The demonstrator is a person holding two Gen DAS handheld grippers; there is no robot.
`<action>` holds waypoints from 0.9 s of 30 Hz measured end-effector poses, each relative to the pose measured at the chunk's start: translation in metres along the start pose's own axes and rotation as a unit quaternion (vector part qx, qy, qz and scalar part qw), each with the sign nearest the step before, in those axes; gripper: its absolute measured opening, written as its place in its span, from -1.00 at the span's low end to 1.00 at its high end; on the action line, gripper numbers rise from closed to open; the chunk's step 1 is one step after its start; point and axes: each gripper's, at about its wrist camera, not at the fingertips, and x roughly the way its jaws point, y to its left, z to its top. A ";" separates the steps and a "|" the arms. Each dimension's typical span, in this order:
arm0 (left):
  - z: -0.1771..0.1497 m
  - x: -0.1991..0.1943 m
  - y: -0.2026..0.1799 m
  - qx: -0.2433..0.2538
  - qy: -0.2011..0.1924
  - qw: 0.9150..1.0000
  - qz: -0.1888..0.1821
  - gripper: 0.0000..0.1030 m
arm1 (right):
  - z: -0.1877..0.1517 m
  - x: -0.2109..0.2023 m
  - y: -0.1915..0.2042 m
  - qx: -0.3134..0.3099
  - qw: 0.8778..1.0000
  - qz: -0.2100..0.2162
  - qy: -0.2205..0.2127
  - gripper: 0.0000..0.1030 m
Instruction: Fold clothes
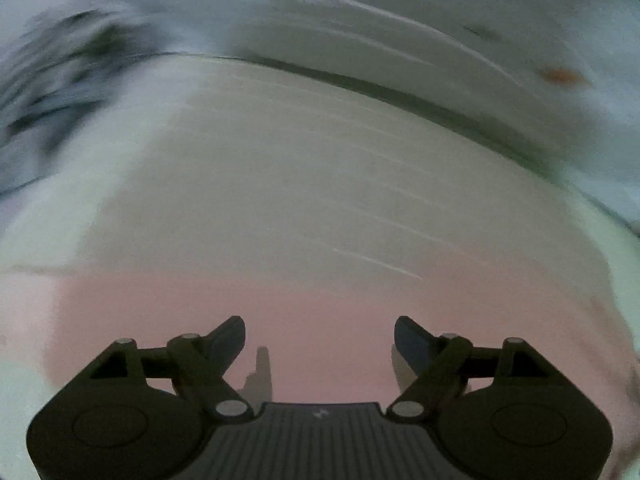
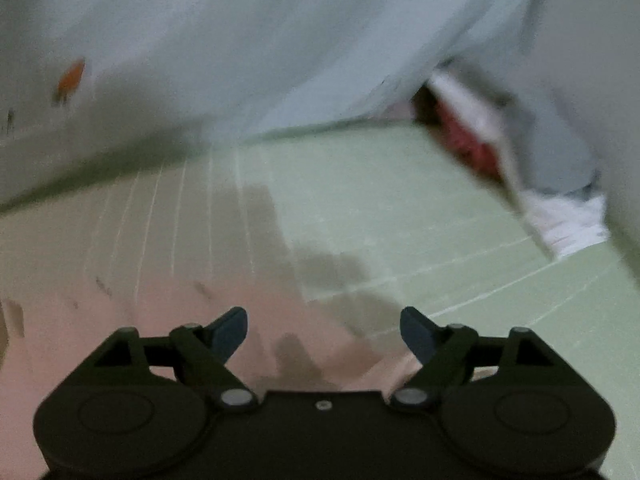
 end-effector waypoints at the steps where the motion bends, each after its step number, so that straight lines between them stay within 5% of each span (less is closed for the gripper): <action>1: 0.000 0.006 -0.013 0.018 0.007 1.000 -0.015 0.61 | -0.001 0.008 -0.001 -0.001 1.000 0.004 0.015 0.63; 5: -0.007 0.030 -0.047 0.055 0.038 0.998 -0.007 0.60 | -0.005 0.024 -0.011 0.012 0.998 0.025 0.048 0.59; 7: -0.011 0.034 -0.051 0.063 0.031 0.998 0.001 0.28 | -0.010 0.019 -0.015 0.010 0.998 0.034 0.047 0.07; 8: -0.013 0.034 -0.052 0.065 0.028 0.997 -0.006 0.08 | -0.012 0.016 -0.017 0.009 0.998 0.038 0.046 -0.46; 10: -0.015 0.030 -0.051 0.063 0.024 0.997 -0.031 -0.50 | -0.016 0.010 -0.021 0.012 0.998 0.049 0.041 -0.73; 11: -0.015 0.028 -0.050 0.062 0.021 0.997 -0.038 -0.56 | -0.016 0.005 -0.024 0.018 0.998 0.057 0.033 -0.80; 13: -0.012 0.016 -0.048 0.063 0.007 0.997 -0.042 -0.80 | -0.012 -0.007 -0.026 0.024 0.997 0.066 0.014 -0.82; 17: 0.019 -0.018 -0.042 0.054 -0.058 0.996 -0.043 -0.81 | 0.026 -0.041 -0.018 0.020 0.994 0.092 -0.050 -0.82; 21: 0.085 -0.035 -0.042 0.040 -0.147 0.988 -0.035 -0.83 | 0.093 -0.048 0.007 0.012 0.984 0.126 -0.123 -0.83; 23: 0.117 -0.035 -0.042 0.019 -0.204 0.979 0.008 -0.81 | 0.127 -0.041 0.026 0.010 0.979 0.130 -0.155 -0.79; 25: 0.143 -0.031 -0.040 0.000 -0.218 0.975 0.046 -0.25 | 0.149 -0.033 0.045 0.006 0.978 0.113 -0.175 -0.44; 27: 0.149 -0.028 -0.031 -0.025 -0.200 0.979 0.031 -0.12 | 0.159 -0.026 0.059 0.004 0.978 0.093 -0.184 -0.01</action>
